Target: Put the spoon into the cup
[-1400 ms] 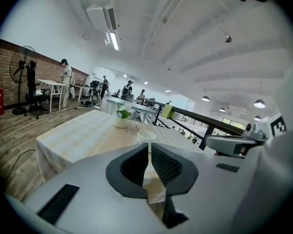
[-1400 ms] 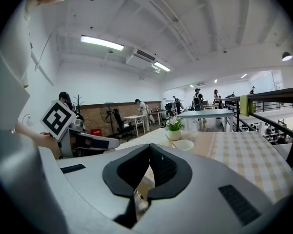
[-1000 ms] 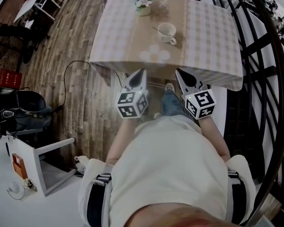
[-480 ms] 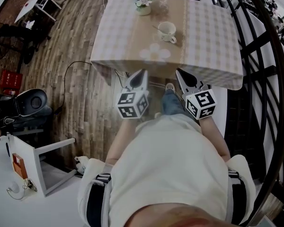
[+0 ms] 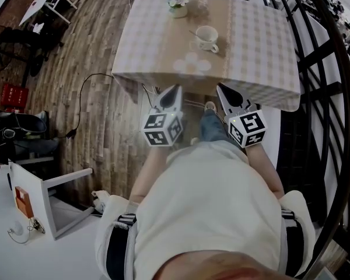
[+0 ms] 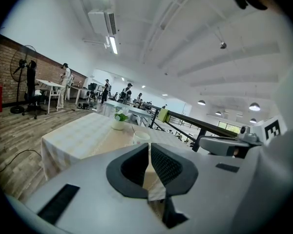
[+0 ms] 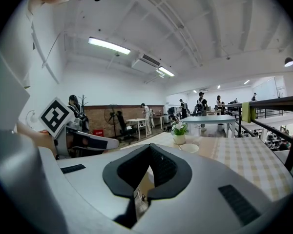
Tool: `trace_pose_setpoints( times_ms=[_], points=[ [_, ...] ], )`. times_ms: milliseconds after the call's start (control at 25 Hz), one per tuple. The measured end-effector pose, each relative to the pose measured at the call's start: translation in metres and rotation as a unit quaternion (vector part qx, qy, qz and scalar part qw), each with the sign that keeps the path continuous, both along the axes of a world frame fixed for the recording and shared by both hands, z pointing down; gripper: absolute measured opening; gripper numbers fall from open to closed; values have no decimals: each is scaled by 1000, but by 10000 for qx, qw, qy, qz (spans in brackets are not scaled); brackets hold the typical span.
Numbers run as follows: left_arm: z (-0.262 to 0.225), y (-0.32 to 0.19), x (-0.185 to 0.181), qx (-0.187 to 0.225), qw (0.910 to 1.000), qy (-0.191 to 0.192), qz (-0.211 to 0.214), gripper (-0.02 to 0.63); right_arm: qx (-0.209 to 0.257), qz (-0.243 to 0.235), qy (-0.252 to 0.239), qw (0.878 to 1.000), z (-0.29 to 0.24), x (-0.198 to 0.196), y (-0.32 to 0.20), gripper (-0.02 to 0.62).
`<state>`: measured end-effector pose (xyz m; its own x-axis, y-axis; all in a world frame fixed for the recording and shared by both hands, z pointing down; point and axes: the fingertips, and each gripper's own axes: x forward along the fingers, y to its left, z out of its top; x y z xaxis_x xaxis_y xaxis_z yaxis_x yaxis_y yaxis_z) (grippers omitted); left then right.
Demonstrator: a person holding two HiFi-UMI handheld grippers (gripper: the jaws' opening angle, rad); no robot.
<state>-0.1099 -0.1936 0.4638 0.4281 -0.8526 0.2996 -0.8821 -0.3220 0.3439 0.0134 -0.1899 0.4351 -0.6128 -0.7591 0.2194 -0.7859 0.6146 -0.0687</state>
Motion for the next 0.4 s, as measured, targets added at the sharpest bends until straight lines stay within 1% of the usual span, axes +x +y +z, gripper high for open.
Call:
trace_pose_setpoints(
  times_ms=[400],
  points=[
    [2,-9,6,-44,10000,46,53,15,-19,-3,28,10000,2,4,-11,0]
  ],
)
